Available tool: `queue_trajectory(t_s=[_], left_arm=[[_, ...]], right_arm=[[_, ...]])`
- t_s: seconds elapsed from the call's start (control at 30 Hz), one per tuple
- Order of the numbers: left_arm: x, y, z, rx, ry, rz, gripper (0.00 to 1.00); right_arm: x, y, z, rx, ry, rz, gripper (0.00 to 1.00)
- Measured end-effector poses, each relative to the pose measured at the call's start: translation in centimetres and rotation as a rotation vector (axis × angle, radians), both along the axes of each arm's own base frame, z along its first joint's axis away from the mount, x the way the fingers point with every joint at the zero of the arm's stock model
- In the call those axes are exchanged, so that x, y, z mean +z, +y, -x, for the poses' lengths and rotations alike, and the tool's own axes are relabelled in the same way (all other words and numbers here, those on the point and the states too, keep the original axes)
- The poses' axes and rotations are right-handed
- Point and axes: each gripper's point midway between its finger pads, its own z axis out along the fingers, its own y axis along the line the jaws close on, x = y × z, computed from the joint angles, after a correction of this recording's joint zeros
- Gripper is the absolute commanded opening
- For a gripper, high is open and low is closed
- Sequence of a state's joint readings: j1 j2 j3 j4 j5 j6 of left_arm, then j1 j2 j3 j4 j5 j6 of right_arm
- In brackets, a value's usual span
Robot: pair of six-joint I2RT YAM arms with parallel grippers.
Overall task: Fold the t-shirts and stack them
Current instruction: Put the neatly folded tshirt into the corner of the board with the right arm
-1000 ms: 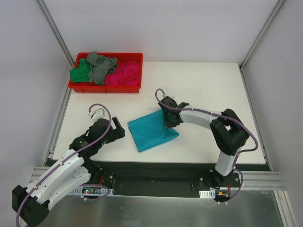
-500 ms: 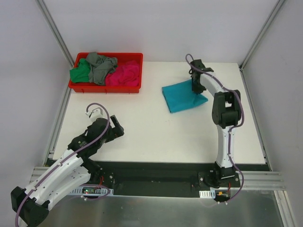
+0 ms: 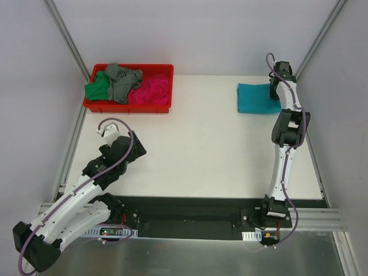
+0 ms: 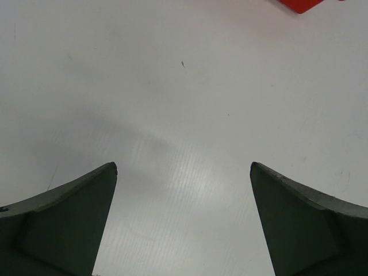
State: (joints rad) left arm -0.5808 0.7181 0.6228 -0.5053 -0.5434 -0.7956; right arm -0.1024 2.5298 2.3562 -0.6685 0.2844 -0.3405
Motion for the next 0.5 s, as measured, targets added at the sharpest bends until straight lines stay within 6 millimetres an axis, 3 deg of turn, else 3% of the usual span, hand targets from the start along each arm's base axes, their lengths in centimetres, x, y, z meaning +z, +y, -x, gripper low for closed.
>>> queue_trajectory(t_s=[0.13, 0.5], left_arm=[[0.1, 0.6, -0.5, 0.035, -0.003, -0.036, 0.99], [0.4, 0.4, -1.5, 0.050, 0.020, -0.075, 0.99]], right_arm=[[1.1, -2.6, -0.9, 0.063, -0.012, 0.118, 0.05], [2.7, -2.0, -3.1, 0.173, -0.057, 0.226, 0.08]])
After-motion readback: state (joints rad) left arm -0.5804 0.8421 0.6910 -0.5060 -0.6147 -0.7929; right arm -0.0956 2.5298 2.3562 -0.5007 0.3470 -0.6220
